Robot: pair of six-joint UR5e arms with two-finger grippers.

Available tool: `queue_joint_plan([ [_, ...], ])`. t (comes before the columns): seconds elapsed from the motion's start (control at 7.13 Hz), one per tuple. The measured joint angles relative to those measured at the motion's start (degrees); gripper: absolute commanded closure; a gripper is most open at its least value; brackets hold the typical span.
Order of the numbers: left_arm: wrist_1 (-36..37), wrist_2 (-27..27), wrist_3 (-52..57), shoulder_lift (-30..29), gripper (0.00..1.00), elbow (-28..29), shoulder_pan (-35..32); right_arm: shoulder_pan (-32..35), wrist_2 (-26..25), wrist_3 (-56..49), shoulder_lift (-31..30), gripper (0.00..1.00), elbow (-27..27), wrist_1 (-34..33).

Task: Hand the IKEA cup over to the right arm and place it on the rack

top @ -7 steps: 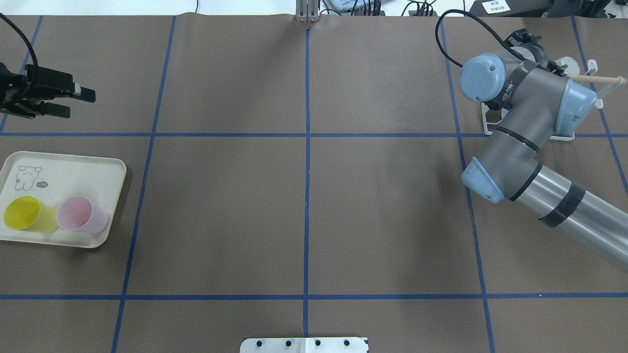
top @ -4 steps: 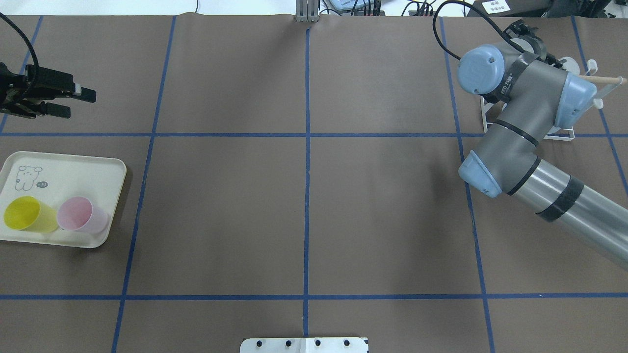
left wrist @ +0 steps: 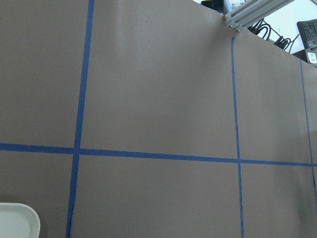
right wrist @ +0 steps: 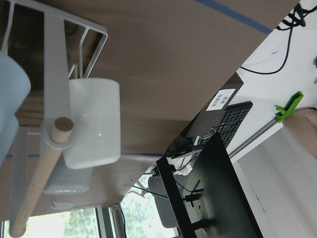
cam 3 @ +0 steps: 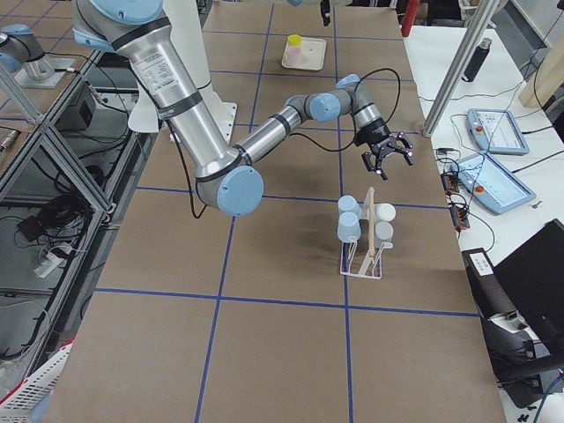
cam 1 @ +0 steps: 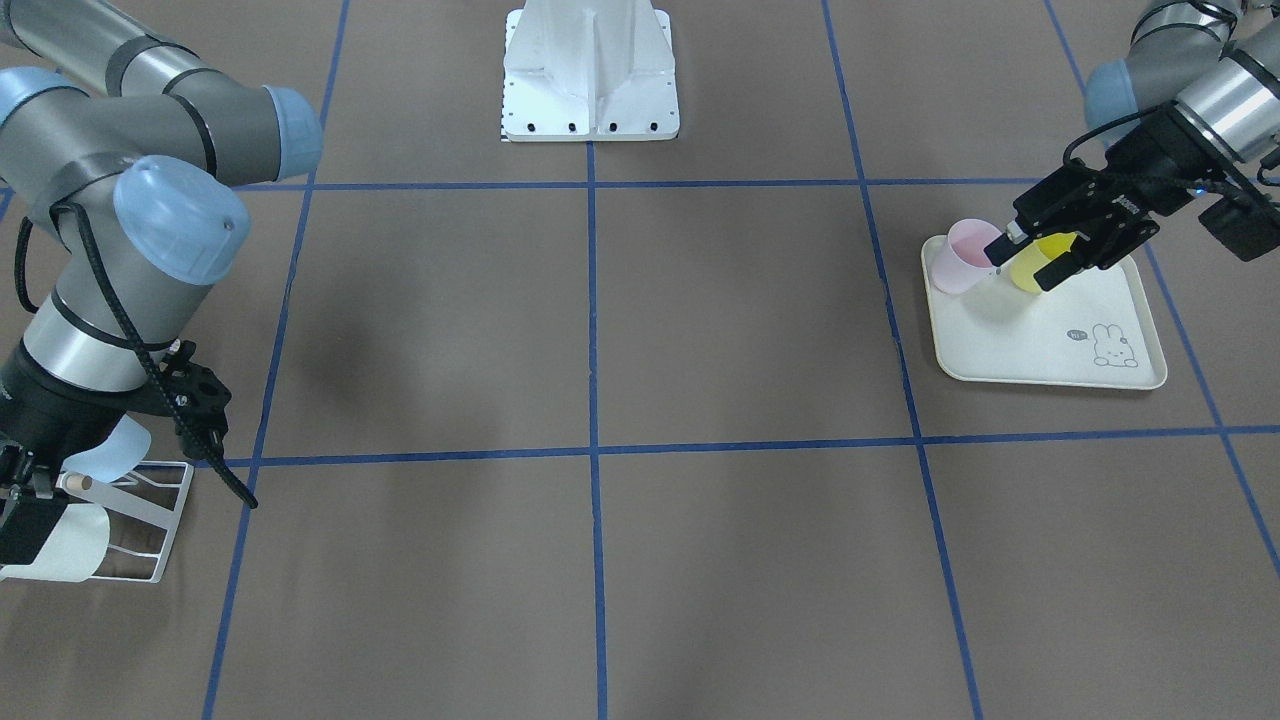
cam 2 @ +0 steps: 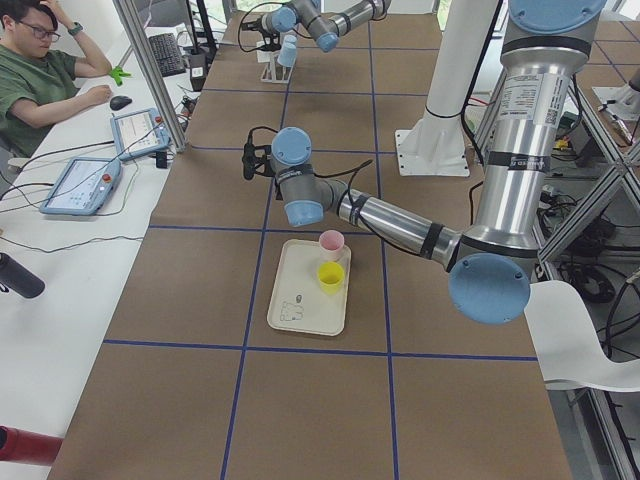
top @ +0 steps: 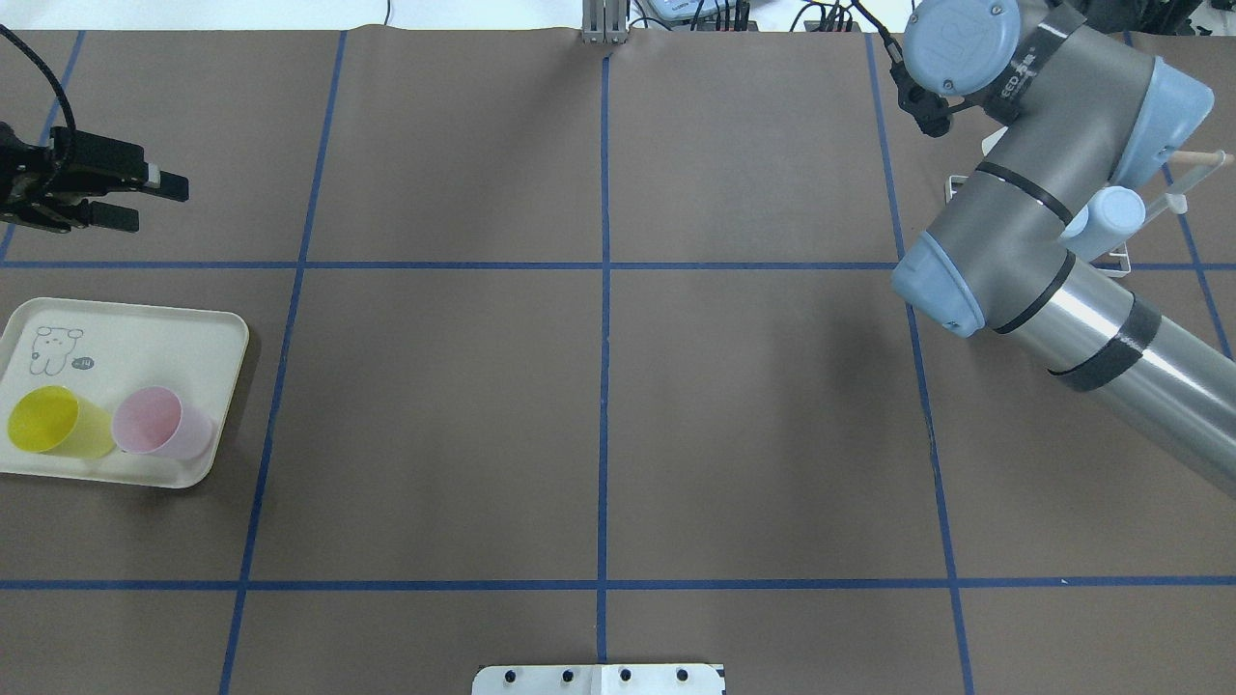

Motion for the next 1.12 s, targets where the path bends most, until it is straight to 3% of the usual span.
queue_joint_plan([
  [0.42,0.02,2.79,5.48,2.01,0.0,-0.3,0.19,-0.02,15.28,22.24,0.07,0.01,5.26,0.19],
  [0.84,0.08,7.05,18.96,10.09,0.0,-0.35,0.37,-0.91,31.0,48.28,0.49,0.0,8.32,5.67],
  [1.12,0.07,10.12,27.82,16.28,0.0,-0.49,0.47,-3.47,35.1,66.96,0.72,0.0,8.51,12.9],
])
